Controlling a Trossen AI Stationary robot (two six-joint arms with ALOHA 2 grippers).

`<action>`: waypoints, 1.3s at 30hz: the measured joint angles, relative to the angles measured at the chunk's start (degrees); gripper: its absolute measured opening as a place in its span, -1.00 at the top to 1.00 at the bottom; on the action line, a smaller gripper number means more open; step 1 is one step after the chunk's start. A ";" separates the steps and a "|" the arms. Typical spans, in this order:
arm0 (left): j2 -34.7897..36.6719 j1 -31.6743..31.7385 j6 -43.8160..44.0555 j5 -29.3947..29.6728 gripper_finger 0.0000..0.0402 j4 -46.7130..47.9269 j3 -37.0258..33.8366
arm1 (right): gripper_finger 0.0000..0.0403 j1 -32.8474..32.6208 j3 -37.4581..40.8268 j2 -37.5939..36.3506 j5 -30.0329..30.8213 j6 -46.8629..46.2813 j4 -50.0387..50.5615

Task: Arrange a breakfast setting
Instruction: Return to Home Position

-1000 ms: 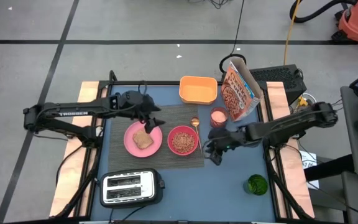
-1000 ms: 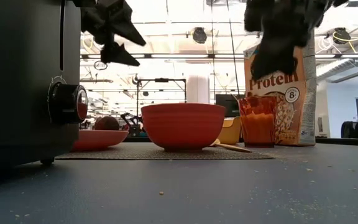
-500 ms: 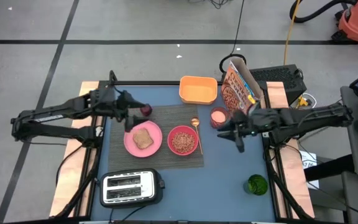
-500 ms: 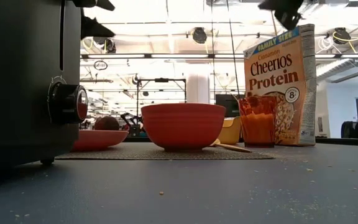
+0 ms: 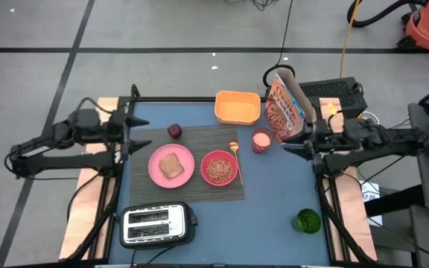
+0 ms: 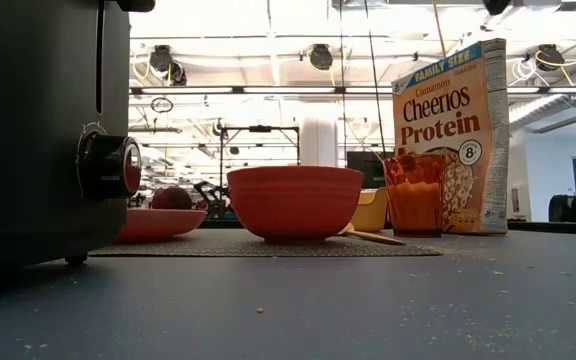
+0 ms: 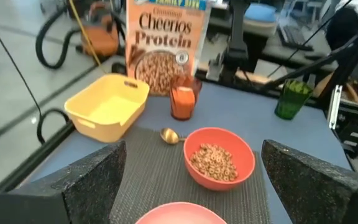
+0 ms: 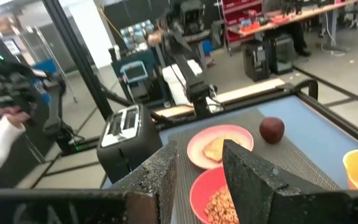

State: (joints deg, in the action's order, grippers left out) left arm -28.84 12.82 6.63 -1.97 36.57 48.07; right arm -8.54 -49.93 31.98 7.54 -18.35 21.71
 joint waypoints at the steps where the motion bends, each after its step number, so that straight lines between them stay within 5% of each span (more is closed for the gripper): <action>1: 1.62 -0.18 -0.15 0.12 -0.89 -0.22 -0.99 | 0.40 0.00 0.00 -0.61 0.00 0.00 0.00; 19: 27.78 -1.45 2.32 0.02 -0.89 -19.81 -31.48 | 0.40 -0.01 0.00 -3.85 0.10 0.14 0.03; 39: 28.53 -2.15 0.92 -1.52 -0.89 -43.58 -47.54 | 0.40 -0.02 0.00 -3.86 0.10 5.45 0.00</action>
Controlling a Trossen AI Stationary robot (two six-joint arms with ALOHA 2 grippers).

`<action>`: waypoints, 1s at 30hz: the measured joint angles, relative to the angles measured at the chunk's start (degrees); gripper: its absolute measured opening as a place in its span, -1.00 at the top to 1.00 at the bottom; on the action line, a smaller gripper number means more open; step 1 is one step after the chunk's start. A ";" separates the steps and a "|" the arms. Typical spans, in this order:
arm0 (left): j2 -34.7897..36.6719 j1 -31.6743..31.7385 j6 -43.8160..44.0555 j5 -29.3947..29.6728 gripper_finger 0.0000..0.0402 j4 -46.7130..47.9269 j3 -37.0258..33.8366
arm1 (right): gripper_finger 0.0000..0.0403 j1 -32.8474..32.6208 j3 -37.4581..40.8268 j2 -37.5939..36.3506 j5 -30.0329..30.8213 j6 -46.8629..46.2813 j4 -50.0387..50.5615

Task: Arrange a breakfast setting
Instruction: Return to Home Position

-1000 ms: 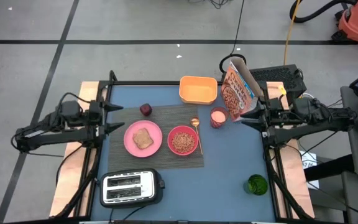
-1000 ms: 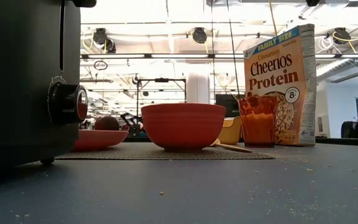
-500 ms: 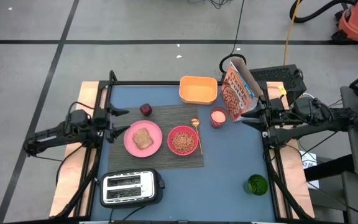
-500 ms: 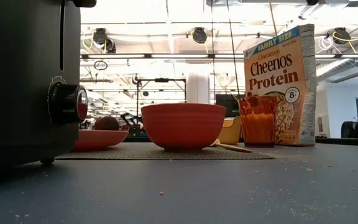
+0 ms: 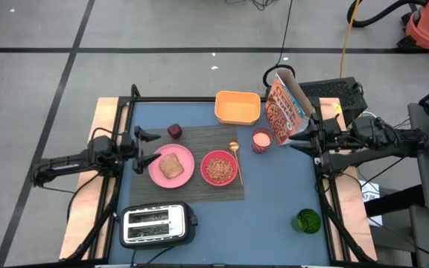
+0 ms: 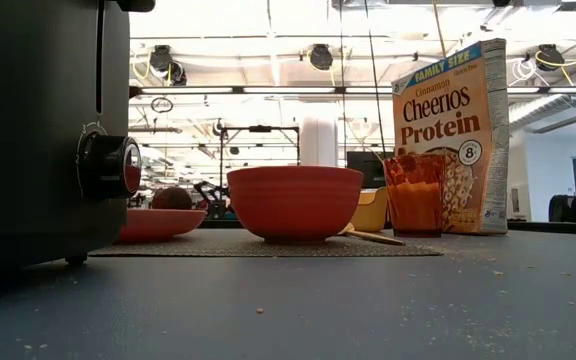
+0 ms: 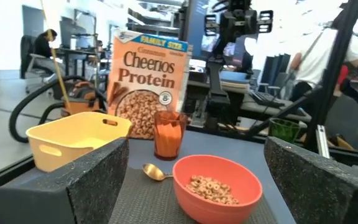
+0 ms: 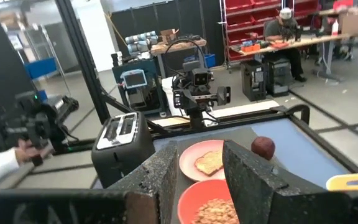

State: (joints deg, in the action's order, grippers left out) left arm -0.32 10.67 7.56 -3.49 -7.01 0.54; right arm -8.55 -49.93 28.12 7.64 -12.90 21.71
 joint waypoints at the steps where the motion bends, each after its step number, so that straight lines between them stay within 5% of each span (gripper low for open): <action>1: 0.00 -0.19 -0.33 -0.37 -0.89 -0.02 0.00 | 0.40 0.00 0.00 -0.10 -0.04 1.24 0.00; 17: 0.00 -0.69 -1.89 -0.72 -0.89 -0.04 0.00 | 0.40 0.00 0.64 -8.65 -0.16 6.11 11.08; 30: -0.02 -0.69 -1.04 -0.67 -0.89 -0.02 0.02 | 0.40 0.00 14.89 -15.25 -0.19 7.64 5.03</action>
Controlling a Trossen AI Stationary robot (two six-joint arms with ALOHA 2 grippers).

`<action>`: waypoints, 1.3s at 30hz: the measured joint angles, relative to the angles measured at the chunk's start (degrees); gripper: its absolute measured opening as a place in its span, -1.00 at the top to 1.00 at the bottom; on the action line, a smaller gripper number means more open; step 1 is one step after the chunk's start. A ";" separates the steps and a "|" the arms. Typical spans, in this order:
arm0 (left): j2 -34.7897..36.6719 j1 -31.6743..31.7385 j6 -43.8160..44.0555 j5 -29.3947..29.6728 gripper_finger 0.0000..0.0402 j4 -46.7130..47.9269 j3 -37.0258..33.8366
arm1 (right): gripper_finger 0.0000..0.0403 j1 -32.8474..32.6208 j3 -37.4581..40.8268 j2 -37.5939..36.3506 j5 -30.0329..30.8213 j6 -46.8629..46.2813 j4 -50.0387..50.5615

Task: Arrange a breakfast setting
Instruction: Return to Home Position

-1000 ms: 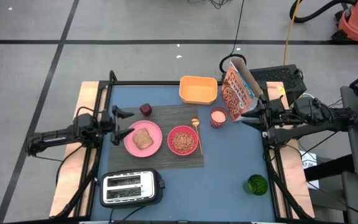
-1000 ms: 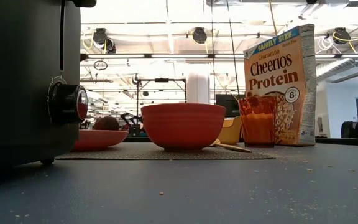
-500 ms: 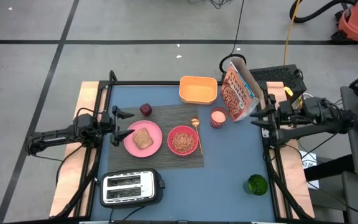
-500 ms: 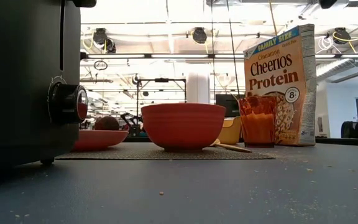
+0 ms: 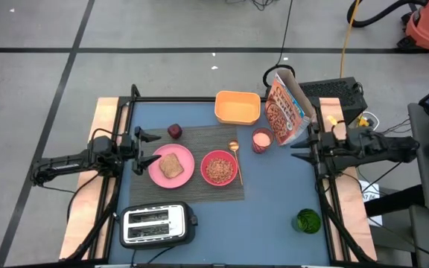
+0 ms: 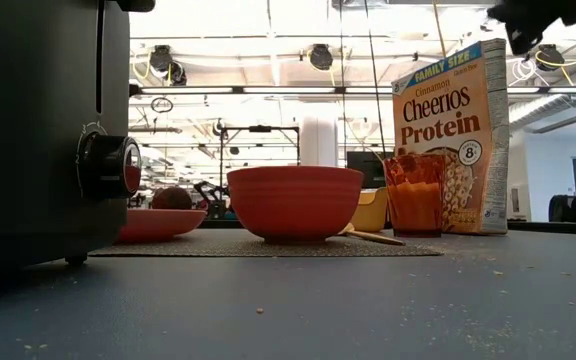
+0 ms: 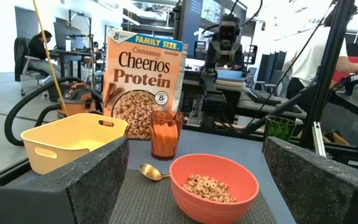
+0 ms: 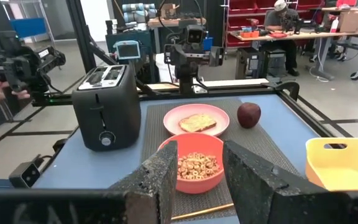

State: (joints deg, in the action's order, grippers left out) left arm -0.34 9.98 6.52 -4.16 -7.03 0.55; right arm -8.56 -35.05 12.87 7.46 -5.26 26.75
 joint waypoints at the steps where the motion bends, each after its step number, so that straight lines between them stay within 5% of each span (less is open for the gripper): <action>1: 0.00 0.00 -0.01 0.00 -0.89 0.00 0.00 | 0.40 0.00 1.33 -0.63 0.00 0.00 -0.96; 20: -0.02 0.00 -0.28 0.04 -0.89 -0.07 0.03 | 0.40 0.00 19.24 -12.82 0.53 -0.08 -10.50; 39: -0.02 0.00 -0.04 0.04 -0.89 -0.13 0.03 | 0.40 0.00 30.01 -12.73 2.99 3.22 -23.67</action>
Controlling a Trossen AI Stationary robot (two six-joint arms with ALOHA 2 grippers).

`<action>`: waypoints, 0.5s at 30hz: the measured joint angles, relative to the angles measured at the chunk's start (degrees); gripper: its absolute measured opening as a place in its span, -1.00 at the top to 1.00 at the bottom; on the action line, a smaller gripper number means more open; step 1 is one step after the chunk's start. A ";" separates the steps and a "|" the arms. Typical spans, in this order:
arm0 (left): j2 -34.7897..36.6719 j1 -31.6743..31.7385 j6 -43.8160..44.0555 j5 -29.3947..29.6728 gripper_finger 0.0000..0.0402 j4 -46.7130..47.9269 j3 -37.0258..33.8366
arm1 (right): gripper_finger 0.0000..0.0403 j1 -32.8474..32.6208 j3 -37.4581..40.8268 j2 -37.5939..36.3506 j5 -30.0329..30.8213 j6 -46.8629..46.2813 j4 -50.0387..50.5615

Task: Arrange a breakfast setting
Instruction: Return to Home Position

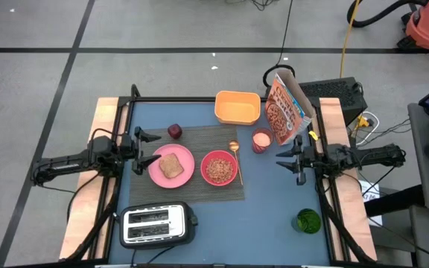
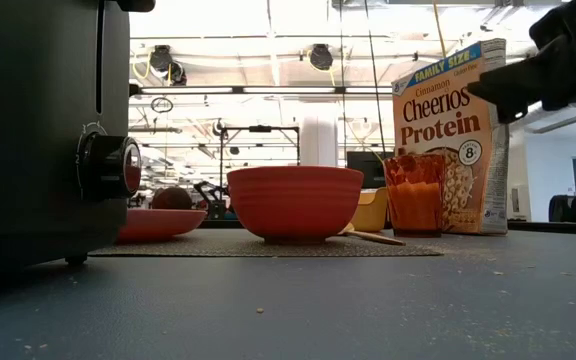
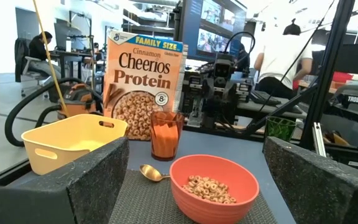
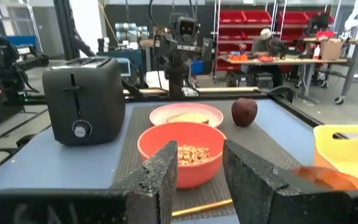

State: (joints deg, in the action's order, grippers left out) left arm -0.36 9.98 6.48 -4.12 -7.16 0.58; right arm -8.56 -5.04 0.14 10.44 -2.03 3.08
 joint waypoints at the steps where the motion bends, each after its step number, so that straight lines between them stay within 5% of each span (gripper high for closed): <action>1: 0.00 0.00 0.00 0.01 -0.89 0.00 0.00 | 0.40 0.01 0.35 0.02 -0.02 0.21 -0.66; 15: 0.00 0.00 -0.04 0.00 -0.89 0.00 0.02 | 0.40 0.01 4.02 0.32 0.06 6.10 -5.74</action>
State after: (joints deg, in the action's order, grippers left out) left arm -0.36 9.98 6.44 -4.12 -7.16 0.60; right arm -8.55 -1.02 0.46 10.50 4.06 -2.66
